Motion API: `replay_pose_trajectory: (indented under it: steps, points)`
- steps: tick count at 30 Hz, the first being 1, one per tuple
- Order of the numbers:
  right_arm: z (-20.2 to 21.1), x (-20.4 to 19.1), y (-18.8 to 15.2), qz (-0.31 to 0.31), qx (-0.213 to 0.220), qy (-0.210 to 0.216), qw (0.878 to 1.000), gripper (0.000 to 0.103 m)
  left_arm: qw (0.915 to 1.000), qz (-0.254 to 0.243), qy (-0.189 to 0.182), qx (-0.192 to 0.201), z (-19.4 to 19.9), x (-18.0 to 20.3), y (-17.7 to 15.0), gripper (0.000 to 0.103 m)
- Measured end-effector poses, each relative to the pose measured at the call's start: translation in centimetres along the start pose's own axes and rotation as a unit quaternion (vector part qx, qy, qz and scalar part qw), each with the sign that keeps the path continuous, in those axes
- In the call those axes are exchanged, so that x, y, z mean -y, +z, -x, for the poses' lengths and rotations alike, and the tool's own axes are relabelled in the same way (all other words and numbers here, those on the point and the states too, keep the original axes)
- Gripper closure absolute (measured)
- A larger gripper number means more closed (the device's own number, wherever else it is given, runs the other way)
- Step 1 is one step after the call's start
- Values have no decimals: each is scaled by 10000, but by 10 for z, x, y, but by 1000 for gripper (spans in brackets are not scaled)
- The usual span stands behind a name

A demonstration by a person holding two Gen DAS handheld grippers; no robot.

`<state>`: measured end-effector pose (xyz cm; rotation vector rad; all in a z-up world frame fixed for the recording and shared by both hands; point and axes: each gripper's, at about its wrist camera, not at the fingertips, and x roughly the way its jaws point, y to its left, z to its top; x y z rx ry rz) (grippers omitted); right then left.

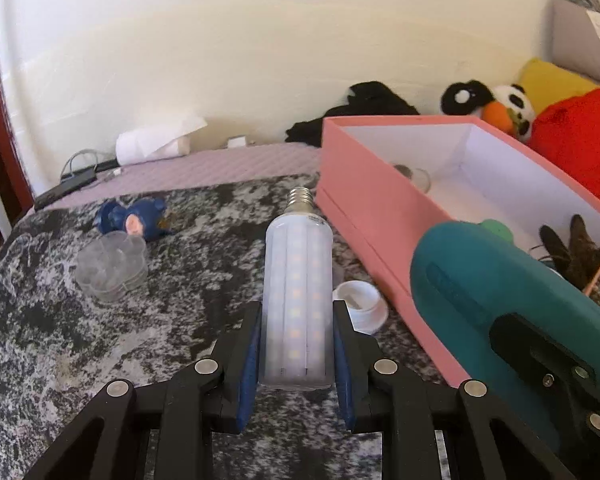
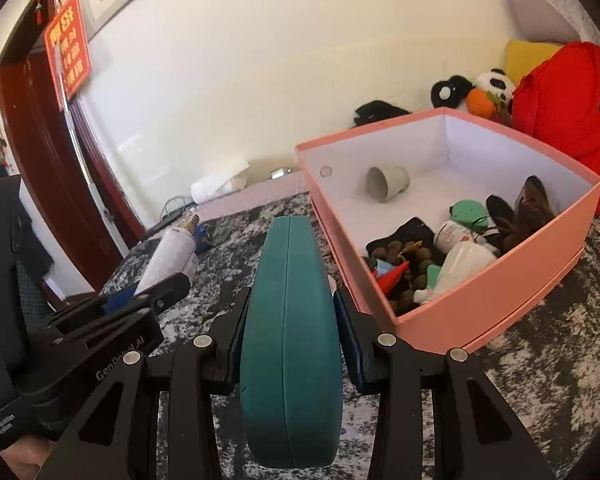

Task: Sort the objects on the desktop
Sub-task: 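Grasp the teal glasses case with the right gripper while the left grasps the LED corn bulb, then carry glasses case and bulb into the pink box and open both grippers, then withdraw both grippers from the box back over the bed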

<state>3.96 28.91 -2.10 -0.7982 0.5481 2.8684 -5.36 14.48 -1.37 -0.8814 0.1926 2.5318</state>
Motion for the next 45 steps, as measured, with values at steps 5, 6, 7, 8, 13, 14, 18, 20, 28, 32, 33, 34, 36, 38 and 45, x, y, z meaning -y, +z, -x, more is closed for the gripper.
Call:
replay_pose_trajectory:
  steps: [5, 6, 7, 8, 13, 14, 18, 20, 28, 32, 33, 34, 36, 38, 45]
  points:
    - [24, 10, 5, -7, 471, 81, 9989, 60, 9998, -94, -87, 182, 9, 20, 5, 77]
    - [30, 11, 6, 21, 611, 41, 9981, 60, 9997, -108, -103, 217, 10, 24, 6, 77]
    - [36, 13, 7, 48, 751, 0, 9972, 60, 9995, -137, -133, 256, 11, 30, 7, 77]
    - [43, 14, 7, 96, 911, -112, 9957, 60, 9992, -175, -173, 305, 12, 36, 9, 77]
    - [64, 24, 12, 317, 1528, -932, 9833, 61, 9981, -335, -409, 328, 4, 66, 18, 77]
    - [65, 30, 14, 294, 1560, -1017, 9821, 61, 9976, -364, -494, 326, 2, 74, 21, 77]
    - [60, 63, 24, -243, 1522, -850, 9844, 61, 9952, -524, -727, 390, -5, 104, 28, 77]
    - [53, 78, 29, -441, 1441, -780, 9855, 61, 9943, -558, -813, 400, -10, 115, 31, 77]
    - [30, 127, 34, -1208, 1070, -321, 9864, 57, 9905, -658, -1191, 176, -40, 147, 28, 56]
    - [33, 128, 31, -1327, 1180, -433, 9831, 9, 9889, -761, -1271, 89, -52, 162, 21, 6]
    - [36, 128, 31, -1319, 1234, -508, 9822, 9, 9893, -757, -1242, 110, -50, 162, 21, 6]
    - [38, 128, 31, -1310, 1253, -525, 9820, 9, 9893, -752, -1246, 103, -50, 162, 20, 6]
    - [37, 129, 31, -1343, 1212, -462, 9824, 9, 9892, -737, -1258, 116, -47, 160, 19, 6]
    - [35, 130, 31, -1381, 1184, -410, 9825, 9, 9896, -685, -1250, 169, -42, 158, 17, 6]
    - [65, 119, 29, -1250, 1977, -669, 9700, 9, 9922, -419, -1168, 57, -31, 129, 13, 4]
